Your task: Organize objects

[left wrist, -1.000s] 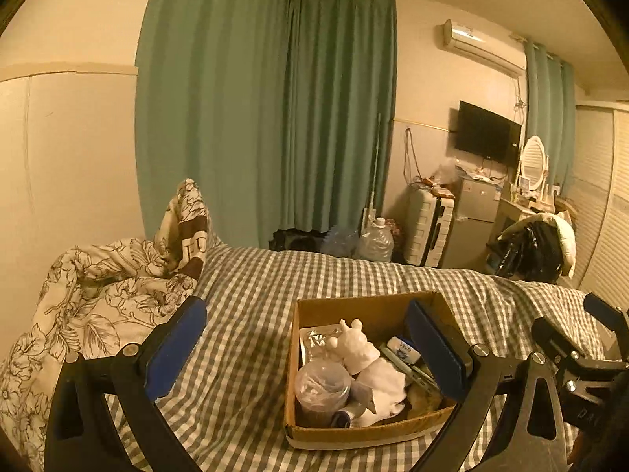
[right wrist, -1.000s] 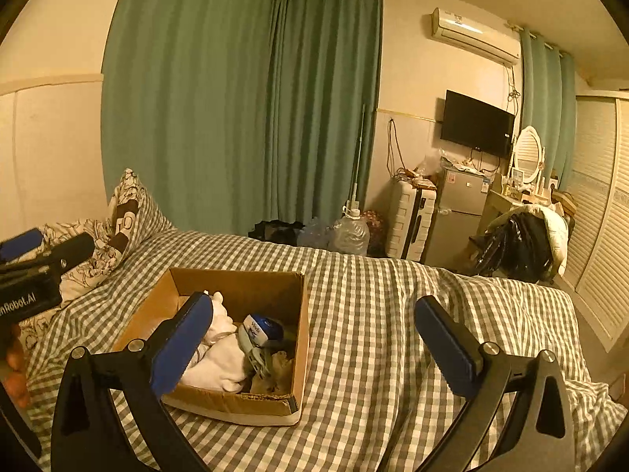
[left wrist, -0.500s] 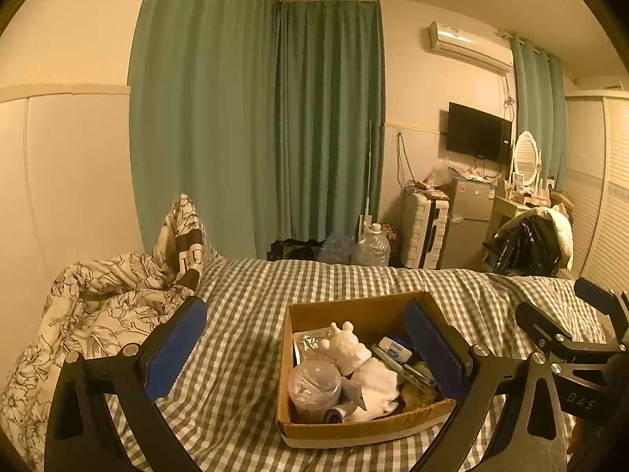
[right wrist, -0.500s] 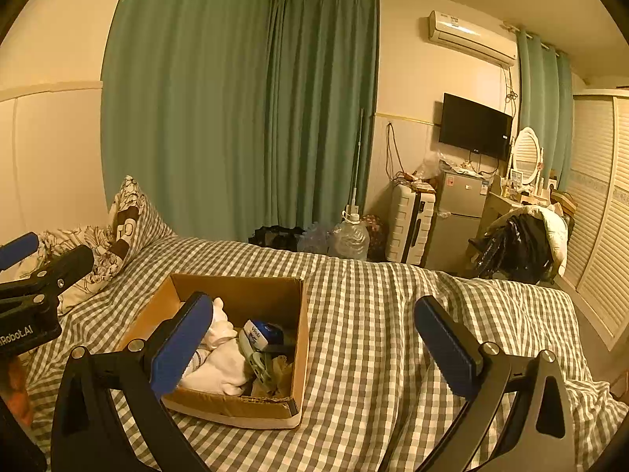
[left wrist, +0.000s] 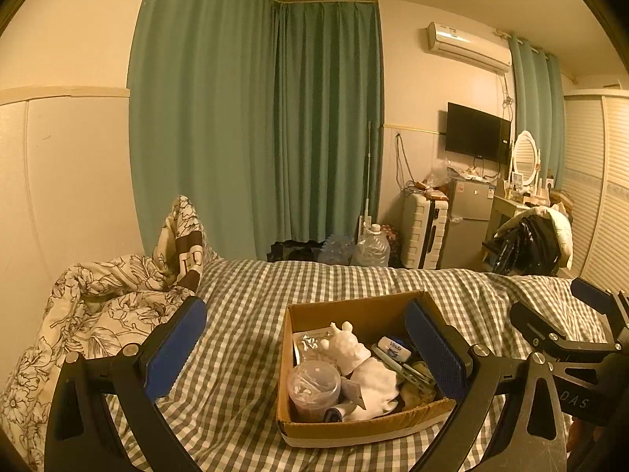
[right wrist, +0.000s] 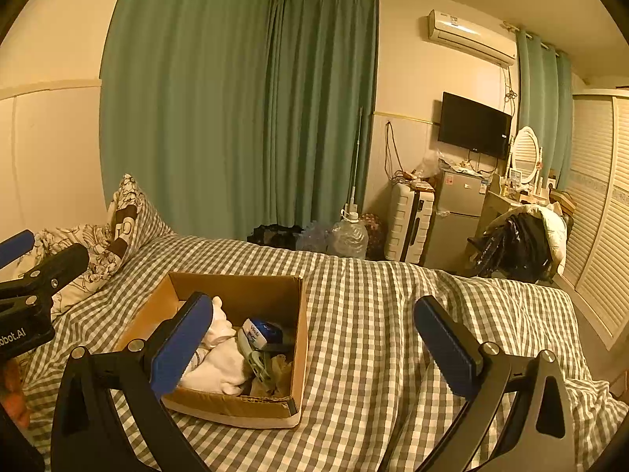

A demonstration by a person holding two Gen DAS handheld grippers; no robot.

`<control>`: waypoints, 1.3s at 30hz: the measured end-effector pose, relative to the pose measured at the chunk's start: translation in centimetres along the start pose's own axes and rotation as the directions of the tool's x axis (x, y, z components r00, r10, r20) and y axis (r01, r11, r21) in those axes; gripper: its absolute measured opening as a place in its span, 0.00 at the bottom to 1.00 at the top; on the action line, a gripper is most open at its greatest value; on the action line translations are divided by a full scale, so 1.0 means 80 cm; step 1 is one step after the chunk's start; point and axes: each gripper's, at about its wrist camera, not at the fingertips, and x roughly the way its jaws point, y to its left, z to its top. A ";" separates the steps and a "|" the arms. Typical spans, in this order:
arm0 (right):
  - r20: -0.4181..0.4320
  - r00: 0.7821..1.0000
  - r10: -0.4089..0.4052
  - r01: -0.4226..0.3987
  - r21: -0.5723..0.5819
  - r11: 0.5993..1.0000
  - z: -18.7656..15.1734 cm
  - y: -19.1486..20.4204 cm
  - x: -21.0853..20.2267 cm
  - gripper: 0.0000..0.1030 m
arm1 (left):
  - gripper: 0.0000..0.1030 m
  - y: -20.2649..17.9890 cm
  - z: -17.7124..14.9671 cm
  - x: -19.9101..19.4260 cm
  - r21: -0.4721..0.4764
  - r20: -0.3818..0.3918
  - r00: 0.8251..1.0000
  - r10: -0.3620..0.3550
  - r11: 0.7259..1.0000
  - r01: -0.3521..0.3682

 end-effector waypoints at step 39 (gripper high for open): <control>-0.004 1.000 -0.012 0.012 0.007 1.000 0.001 -0.004 0.004 1.00 | 1.00 0.007 -0.001 0.005 0.006 -0.018 1.000 0.023 1.000 -0.023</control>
